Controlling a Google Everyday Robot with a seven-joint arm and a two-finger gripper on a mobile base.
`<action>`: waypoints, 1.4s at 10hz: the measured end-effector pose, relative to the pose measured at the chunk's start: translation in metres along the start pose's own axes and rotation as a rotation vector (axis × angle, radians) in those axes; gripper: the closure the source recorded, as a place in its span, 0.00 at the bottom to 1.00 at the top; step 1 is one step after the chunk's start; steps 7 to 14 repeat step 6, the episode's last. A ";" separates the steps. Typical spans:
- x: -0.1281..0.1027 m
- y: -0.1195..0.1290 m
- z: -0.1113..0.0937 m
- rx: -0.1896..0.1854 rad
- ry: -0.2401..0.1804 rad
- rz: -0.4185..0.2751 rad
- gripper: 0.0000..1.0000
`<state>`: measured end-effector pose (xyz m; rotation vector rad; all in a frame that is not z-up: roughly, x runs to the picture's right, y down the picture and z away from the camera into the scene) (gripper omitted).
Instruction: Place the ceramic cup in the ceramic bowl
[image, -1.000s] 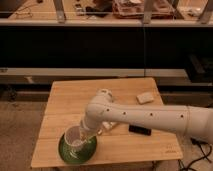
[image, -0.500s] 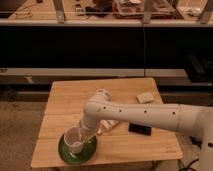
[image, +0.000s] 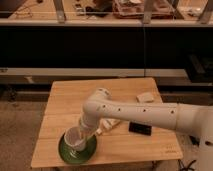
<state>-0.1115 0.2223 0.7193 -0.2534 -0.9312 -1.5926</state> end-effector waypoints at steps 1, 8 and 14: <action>0.002 0.001 -0.003 -0.007 0.005 0.004 0.20; 0.022 0.018 -0.058 0.064 0.131 0.095 0.20; 0.022 0.018 -0.058 0.064 0.131 0.095 0.20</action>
